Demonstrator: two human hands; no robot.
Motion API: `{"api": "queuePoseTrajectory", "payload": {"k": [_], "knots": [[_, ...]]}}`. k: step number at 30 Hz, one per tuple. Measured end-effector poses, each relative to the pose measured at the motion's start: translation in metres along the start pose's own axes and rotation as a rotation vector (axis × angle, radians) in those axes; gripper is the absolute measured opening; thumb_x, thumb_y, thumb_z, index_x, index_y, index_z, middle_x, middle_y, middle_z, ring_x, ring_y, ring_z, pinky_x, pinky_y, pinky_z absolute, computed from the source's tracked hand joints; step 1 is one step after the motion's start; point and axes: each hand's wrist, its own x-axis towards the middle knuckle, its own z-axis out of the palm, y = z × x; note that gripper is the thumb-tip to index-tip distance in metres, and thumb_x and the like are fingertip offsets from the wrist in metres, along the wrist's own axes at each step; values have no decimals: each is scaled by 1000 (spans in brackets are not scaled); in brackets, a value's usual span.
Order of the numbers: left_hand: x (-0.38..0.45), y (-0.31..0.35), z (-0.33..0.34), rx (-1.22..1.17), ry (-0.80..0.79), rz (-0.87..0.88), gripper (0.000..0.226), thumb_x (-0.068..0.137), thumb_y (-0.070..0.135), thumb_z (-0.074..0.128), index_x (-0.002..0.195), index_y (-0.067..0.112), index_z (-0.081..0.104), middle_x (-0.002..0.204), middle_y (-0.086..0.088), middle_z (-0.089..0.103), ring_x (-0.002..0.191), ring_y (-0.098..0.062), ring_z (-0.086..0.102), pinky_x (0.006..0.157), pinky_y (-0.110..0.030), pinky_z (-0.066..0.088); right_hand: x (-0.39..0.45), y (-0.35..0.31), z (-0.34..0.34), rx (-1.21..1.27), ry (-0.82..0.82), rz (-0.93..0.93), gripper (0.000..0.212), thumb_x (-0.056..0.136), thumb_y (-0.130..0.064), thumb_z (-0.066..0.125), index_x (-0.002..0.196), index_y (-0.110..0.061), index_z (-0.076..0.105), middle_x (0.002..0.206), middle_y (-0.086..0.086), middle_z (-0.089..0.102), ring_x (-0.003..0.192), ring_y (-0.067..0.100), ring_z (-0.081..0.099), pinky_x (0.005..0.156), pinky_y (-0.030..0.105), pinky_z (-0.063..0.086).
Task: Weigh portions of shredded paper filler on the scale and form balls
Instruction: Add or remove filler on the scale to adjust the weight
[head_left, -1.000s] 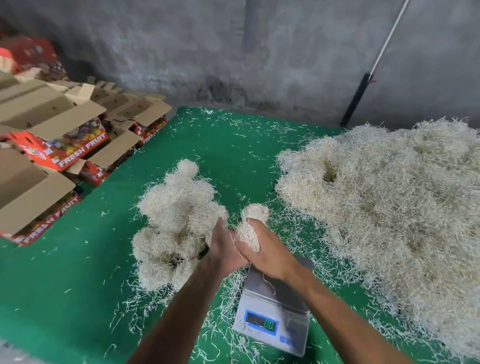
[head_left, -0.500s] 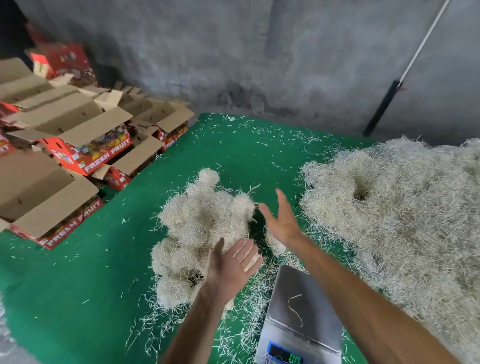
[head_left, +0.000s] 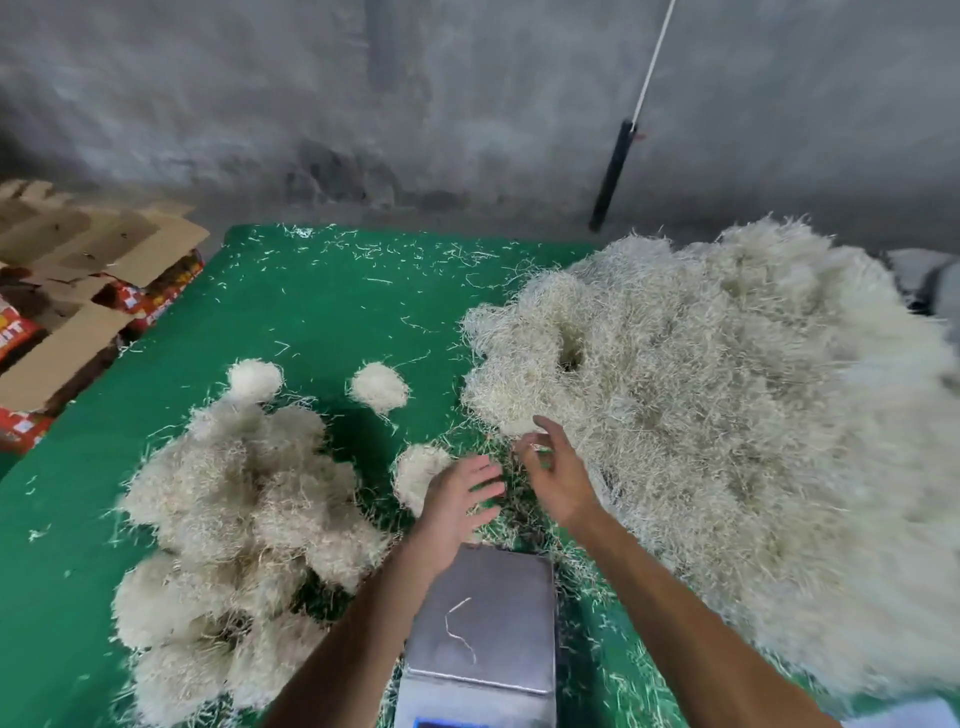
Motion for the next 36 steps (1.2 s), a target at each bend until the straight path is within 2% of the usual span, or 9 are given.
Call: {"api": "queuePoseTrajectory", "payload": {"k": [8,13,16,21,24,27,29,34,36], "knots": [[117,59,28,127,101,54,36,105,32,47,133,11,56,131,-9,63,111,-23,66,96,-47,55,103,13,-21,-36,24,-32,58,105,-37,59,157,-25,35,143,-3,55,127,16,56,109,45,50],[202,65,15,534,240,394,44,95,27,66,137,31,53,136,-5,55,85,-5,61,73,-34,60,189,30,-20,-239,140,-173,54,100,-24,67,150,-19,46,151,1,48,137,17,46,118,40,38],[249,56,10,878,247,456,76,86,39,75,150,43,34,156,-3,33,135,-17,40,110,-46,40,220,48,-17,-298,188,-177,55,99,-14,66,147,-12,42,146,7,46,128,22,52,111,45,49],[279,32,26,1097,73,363,91,86,33,75,152,54,16,166,1,13,152,-26,15,119,-52,25,219,76,-4,-166,1,-93,58,106,-13,51,160,-21,31,140,7,58,114,10,66,95,37,60],[278,33,16,982,186,410,63,84,21,77,139,32,48,141,5,48,121,-5,53,86,-7,46,205,77,-4,-87,83,-164,44,108,-23,49,152,-26,42,121,-1,63,89,0,64,75,17,56],[255,63,2,637,289,369,51,79,9,76,123,24,54,111,2,66,69,5,65,49,-11,50,190,63,-7,-115,105,-192,52,106,-51,47,153,-30,39,142,-3,54,114,5,59,90,24,55],[225,84,-7,449,295,362,61,83,10,75,136,25,48,107,5,67,71,6,68,57,-13,55,176,47,-4,-137,61,-205,62,104,-60,45,157,-30,35,153,-6,47,129,8,52,101,31,50],[123,107,-26,340,237,319,55,107,35,42,152,6,30,146,-8,48,130,-22,51,106,-26,43,114,-10,16,-13,140,-207,69,98,-76,39,155,-37,34,154,-14,46,132,-3,47,104,24,43],[77,111,-25,189,166,271,52,108,43,32,143,7,45,135,-9,61,121,-14,62,104,-38,48,82,-35,24,77,106,-169,63,96,-80,36,150,-49,35,149,-26,46,127,-9,49,99,20,45]]}}
